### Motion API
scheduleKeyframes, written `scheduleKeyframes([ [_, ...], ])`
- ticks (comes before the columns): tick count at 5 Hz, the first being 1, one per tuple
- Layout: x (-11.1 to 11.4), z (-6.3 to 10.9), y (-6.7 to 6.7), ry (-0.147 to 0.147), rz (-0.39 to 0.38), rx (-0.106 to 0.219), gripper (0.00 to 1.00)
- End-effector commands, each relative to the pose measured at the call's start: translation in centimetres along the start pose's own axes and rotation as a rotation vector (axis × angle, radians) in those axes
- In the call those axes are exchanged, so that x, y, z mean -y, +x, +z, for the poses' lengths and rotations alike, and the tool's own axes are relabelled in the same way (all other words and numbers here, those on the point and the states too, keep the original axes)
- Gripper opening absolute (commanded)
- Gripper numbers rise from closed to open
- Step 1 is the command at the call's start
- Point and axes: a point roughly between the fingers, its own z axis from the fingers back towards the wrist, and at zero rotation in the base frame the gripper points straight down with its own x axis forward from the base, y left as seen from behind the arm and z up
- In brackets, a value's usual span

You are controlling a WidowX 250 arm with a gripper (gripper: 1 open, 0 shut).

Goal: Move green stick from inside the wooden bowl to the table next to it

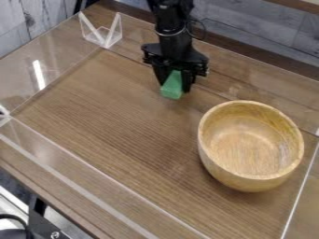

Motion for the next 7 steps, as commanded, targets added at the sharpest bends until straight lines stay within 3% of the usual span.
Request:
scheduleKeyframes([
  [1,-0.5,1.3,1.2,0.0,0.023,0.039,0.0],
  [2,-0.3,2.2,1.3,-0.016,0.037,0.033,0.0],
  [7,0.1,2.7,1.1,-0.049,0.064,-0.011,0.0],
])
